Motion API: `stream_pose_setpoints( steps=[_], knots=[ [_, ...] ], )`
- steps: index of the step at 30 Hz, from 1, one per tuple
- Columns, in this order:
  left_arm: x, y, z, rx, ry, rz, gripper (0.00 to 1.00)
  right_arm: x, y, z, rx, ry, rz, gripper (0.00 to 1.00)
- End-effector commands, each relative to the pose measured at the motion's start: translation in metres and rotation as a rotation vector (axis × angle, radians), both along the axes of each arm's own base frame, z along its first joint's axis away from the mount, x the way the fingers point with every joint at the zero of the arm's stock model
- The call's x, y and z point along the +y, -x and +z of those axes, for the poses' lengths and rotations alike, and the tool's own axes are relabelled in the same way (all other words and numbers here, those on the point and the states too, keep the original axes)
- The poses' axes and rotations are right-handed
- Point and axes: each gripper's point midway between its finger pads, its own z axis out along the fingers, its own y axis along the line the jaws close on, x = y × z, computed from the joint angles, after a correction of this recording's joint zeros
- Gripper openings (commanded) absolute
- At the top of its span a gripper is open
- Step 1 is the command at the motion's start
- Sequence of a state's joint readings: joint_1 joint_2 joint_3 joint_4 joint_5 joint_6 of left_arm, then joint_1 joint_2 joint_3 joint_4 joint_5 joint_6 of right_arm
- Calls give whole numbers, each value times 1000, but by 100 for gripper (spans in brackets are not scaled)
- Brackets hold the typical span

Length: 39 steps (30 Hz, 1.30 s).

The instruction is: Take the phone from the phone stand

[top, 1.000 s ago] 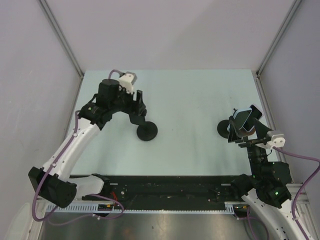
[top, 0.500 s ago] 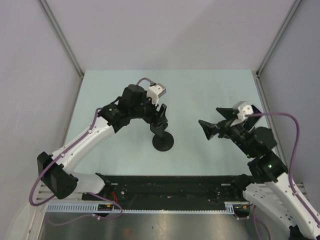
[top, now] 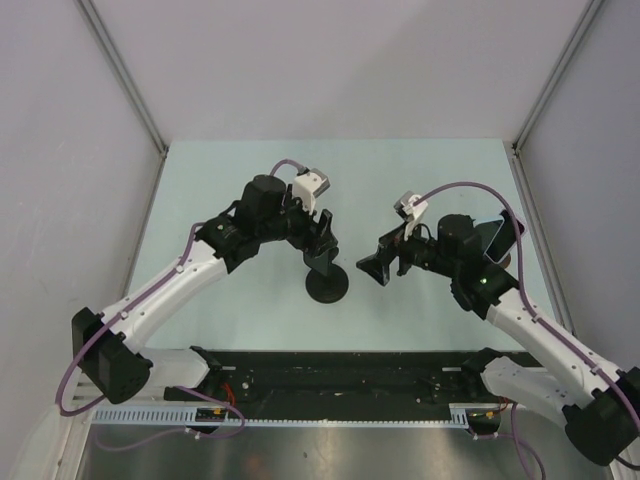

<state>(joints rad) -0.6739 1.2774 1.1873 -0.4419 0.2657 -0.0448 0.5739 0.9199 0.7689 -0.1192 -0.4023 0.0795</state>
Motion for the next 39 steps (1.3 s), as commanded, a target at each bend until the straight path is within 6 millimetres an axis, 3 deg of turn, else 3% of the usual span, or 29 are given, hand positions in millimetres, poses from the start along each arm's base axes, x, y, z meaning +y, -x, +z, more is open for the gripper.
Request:
stream_pose_setpoints(
  steps=[1, 2, 10, 15, 23, 39],
  knots=[
    [-12, 5, 31, -48, 116, -28, 10, 26, 6, 19, -22, -78, 143, 100],
    [-12, 4, 29, -47, 113, -25, 10, 29, 5, 11, 7, -69, 159, 100],
    [-13, 6, 26, -30, 118, -24, 10, 52, 7, 19, -143, -88, 208, 100],
    [-15, 6, 22, -16, 115, -25, 10, 59, -2, 21, -197, -98, 188, 91],
    [-17, 6, 19, -8, 110, -22, 10, 68, -13, 7, -198, -77, 160, 84],
    [-20, 7, 14, 3, 101, -27, 10, 78, -18, -15, -182, -64, 166, 67]
  ],
)
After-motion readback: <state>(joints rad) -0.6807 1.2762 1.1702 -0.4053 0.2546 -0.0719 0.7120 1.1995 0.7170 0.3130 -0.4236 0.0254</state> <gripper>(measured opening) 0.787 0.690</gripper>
